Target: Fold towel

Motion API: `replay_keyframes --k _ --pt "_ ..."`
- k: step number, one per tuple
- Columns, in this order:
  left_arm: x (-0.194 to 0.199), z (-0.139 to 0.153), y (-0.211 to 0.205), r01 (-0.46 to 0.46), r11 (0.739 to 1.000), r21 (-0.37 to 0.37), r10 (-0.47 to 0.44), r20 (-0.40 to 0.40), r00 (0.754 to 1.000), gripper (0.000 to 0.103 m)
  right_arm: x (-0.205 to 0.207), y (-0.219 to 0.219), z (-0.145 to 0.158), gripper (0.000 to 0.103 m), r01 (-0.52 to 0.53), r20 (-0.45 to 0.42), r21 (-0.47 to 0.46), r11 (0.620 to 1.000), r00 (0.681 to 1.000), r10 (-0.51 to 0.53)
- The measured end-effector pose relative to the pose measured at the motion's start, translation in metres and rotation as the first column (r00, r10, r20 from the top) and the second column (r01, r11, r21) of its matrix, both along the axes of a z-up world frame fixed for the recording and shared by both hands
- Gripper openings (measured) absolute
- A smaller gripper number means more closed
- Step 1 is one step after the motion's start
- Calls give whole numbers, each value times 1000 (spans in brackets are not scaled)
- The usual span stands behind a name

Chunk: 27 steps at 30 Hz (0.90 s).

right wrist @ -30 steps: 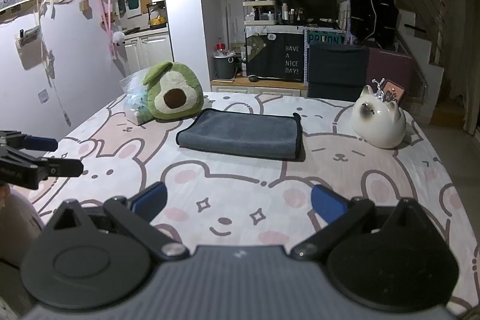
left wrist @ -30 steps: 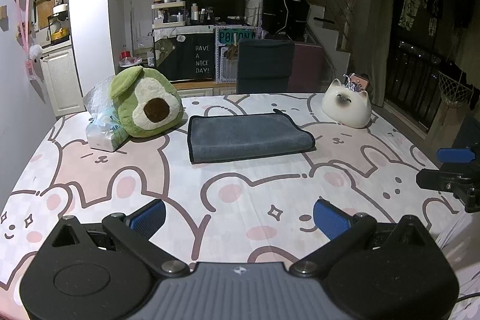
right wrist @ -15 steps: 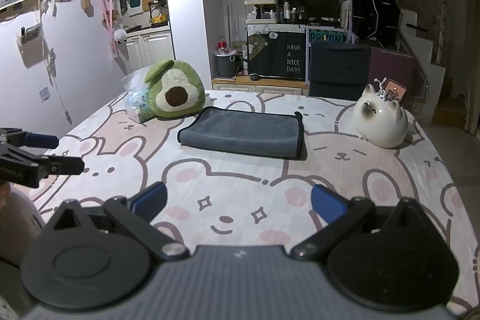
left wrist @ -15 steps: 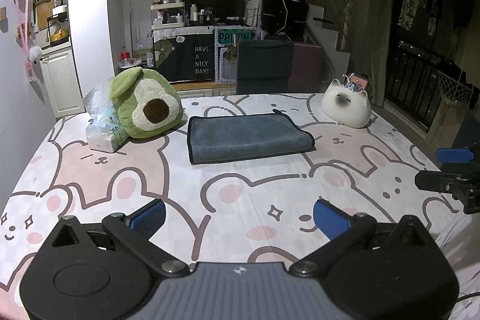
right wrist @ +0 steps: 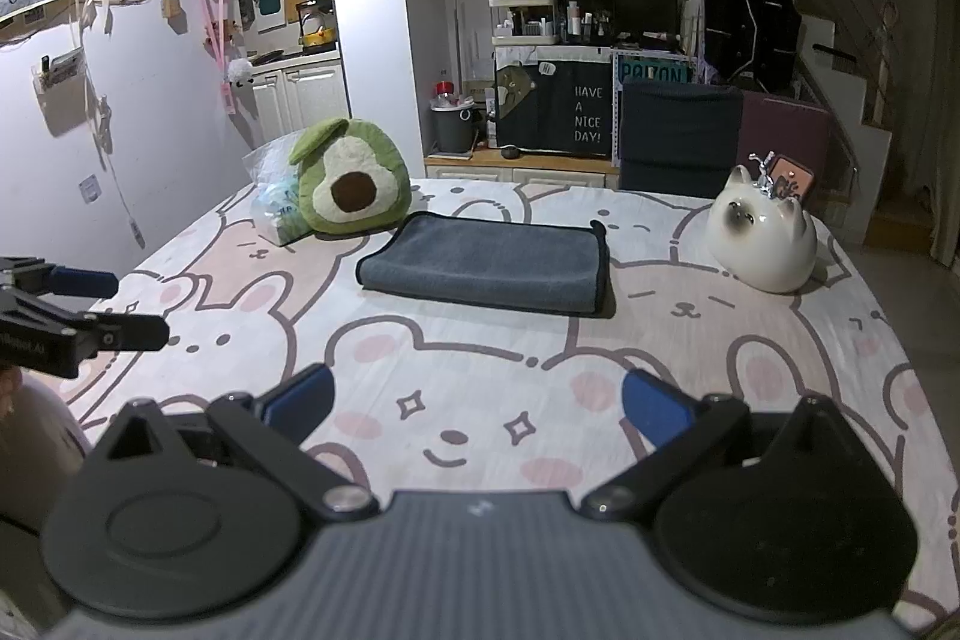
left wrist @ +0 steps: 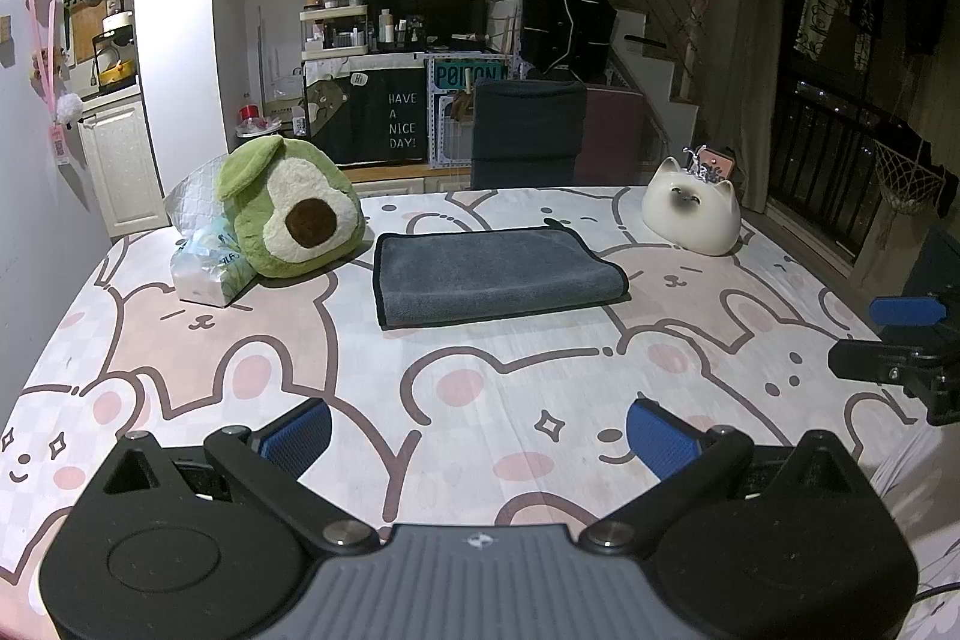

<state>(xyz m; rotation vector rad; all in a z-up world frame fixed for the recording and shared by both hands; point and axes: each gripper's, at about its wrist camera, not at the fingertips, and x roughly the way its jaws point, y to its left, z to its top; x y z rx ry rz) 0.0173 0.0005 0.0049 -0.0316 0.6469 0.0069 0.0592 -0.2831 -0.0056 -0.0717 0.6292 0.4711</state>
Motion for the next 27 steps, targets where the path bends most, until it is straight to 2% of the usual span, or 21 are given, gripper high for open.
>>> replay_keyframes --k 27 --pt "0 0 0 -2 1000 -1 2 0 1000 103 1 1 -2 103 2 -5 7 1000 1000 -2"
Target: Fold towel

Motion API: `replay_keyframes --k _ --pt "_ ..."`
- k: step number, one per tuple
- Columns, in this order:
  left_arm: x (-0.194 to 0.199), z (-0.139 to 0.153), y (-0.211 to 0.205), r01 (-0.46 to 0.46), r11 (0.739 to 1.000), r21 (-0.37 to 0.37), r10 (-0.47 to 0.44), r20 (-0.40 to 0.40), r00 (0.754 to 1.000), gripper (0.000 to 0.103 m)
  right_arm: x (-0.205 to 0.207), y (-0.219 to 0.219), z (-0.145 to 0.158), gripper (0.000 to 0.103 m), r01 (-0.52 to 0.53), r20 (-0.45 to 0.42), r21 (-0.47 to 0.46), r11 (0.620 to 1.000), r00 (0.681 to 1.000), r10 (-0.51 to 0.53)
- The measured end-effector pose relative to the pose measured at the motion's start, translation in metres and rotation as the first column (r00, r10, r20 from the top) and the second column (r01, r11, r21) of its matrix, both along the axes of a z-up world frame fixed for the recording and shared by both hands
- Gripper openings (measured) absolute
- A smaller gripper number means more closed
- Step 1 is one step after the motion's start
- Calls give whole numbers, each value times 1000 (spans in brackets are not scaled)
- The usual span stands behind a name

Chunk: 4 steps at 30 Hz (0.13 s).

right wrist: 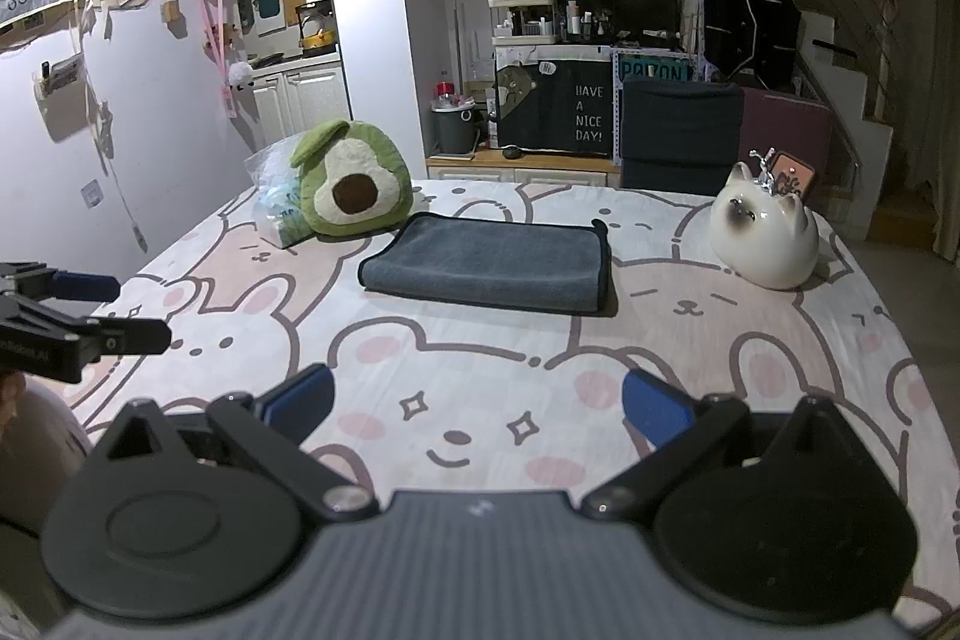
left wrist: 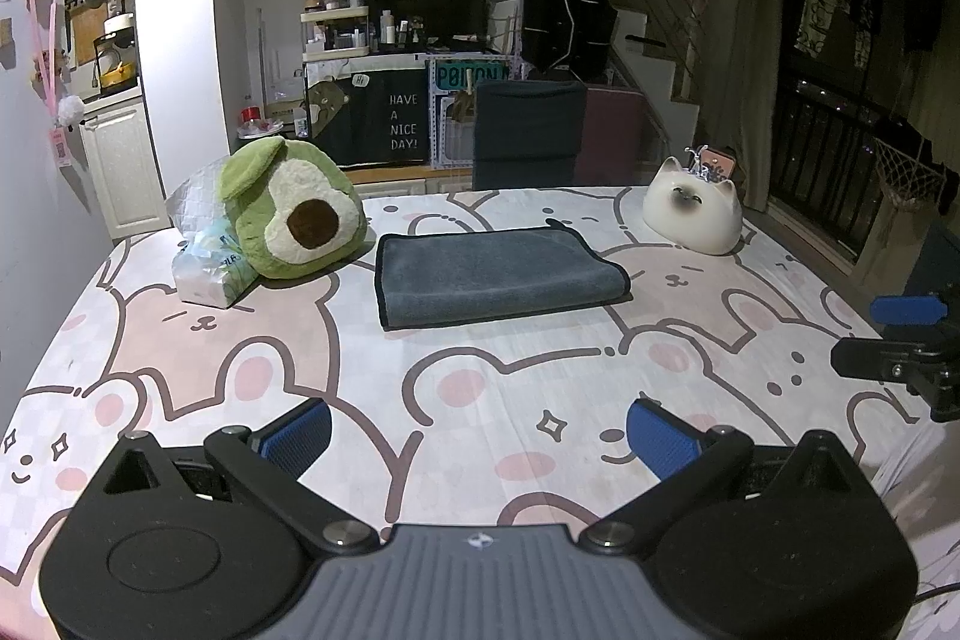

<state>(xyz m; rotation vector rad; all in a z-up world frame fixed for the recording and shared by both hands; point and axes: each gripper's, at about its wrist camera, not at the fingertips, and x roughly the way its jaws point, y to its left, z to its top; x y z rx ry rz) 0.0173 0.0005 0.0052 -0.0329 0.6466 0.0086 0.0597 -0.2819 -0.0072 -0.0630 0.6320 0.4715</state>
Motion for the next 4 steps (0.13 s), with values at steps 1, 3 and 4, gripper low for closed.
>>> replay_keyframes --k 1,3,4 --pt "0 0 0 2 1000 -1 -2 0 1000 103 0 0 0 103 0 0 1 1000 1000 0" --pt "0 1 0 2 1000 2 -2 1 1000 103 0 0 0 103 0 0 1 1000 1000 0" --pt "0 1 0 1 1000 4 -1 1 1000 103 0 0 0 103 1 0 1 1000 1000 -1"
